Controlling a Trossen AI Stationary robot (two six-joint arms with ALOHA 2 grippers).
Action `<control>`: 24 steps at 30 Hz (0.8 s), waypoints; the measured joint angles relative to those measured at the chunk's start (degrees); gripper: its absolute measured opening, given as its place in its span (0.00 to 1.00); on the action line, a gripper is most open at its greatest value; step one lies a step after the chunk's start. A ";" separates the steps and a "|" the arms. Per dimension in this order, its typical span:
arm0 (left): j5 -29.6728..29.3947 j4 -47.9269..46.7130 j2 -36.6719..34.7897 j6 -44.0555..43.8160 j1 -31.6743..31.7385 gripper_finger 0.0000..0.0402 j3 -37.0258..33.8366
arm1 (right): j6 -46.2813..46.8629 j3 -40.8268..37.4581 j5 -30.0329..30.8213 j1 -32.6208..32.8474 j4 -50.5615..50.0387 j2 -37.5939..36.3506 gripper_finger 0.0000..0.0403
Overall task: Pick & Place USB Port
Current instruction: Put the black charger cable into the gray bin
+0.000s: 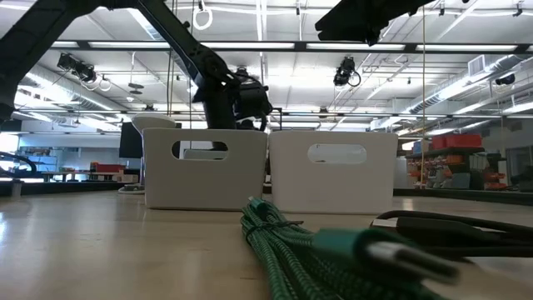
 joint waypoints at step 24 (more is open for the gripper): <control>-0.55 -1.74 -11.28 4.45 0.14 0.03 -0.21 | 0.35 0.00 0.13 0.00 -0.04 0.00 0.45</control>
